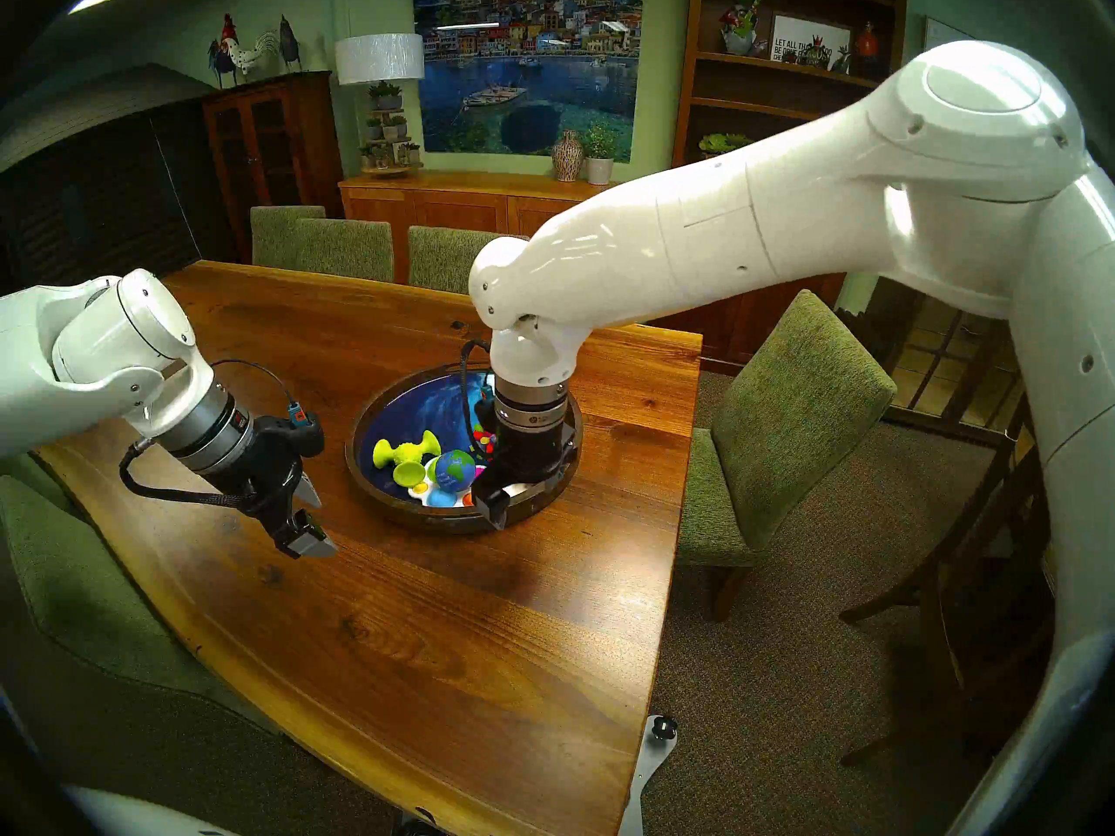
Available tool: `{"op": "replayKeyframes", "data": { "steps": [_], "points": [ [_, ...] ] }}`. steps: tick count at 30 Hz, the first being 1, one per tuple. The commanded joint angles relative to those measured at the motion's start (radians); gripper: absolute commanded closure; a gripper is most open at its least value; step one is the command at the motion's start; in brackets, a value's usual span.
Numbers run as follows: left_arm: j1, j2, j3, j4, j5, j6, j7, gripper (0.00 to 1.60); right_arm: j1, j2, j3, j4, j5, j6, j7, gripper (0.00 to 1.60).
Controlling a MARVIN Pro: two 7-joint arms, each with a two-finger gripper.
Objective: Put toys in center tray
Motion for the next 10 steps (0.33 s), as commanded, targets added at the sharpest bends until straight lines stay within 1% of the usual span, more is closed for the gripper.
{"op": "replayKeyframes", "data": {
  "steps": [1,2,3,4,5,7,8,9,10],
  "points": [
    [-0.024,-0.003,-0.018,0.000,0.001,-0.002,0.000,0.00,0.120,0.112,0.010,-0.132,-0.004,-0.001,-0.034,0.00],
    [-0.024,-0.003,-0.018,0.000,0.001,-0.002,0.000,0.00,0.096,0.100,0.017,-0.121,-0.005,-0.001,-0.043,0.00],
    [-0.025,-0.003,-0.018,0.000,0.001,-0.002,0.000,0.00,0.133,0.138,0.015,-0.172,-0.004,-0.001,-0.050,0.00],
    [-0.025,-0.003,-0.018,0.000,0.000,-0.002,0.000,0.00,0.129,0.137,0.017,-0.177,-0.004,-0.001,-0.057,0.00],
    [-0.026,-0.003,-0.018,-0.001,0.000,-0.002,0.000,0.00,0.147,0.156,0.017,-0.205,-0.004,-0.001,-0.064,0.00],
    [-0.026,-0.003,-0.018,-0.001,0.000,-0.002,0.000,0.00,0.154,0.167,0.020,-0.232,-0.004,-0.001,-0.080,0.00],
    [-0.027,-0.003,-0.018,-0.001,0.000,-0.002,0.000,0.00,0.180,0.196,0.019,-0.273,-0.004,-0.001,-0.090,0.00],
    [-0.027,-0.003,-0.018,-0.001,0.000,-0.002,0.000,0.00,0.167,0.185,0.023,-0.270,-0.005,-0.001,-0.101,0.00],
    [-0.028,-0.003,-0.018,-0.001,0.000,-0.002,-0.001,0.00,0.172,0.192,0.024,-0.287,-0.005,-0.001,-0.111,0.00]
  ]
}}
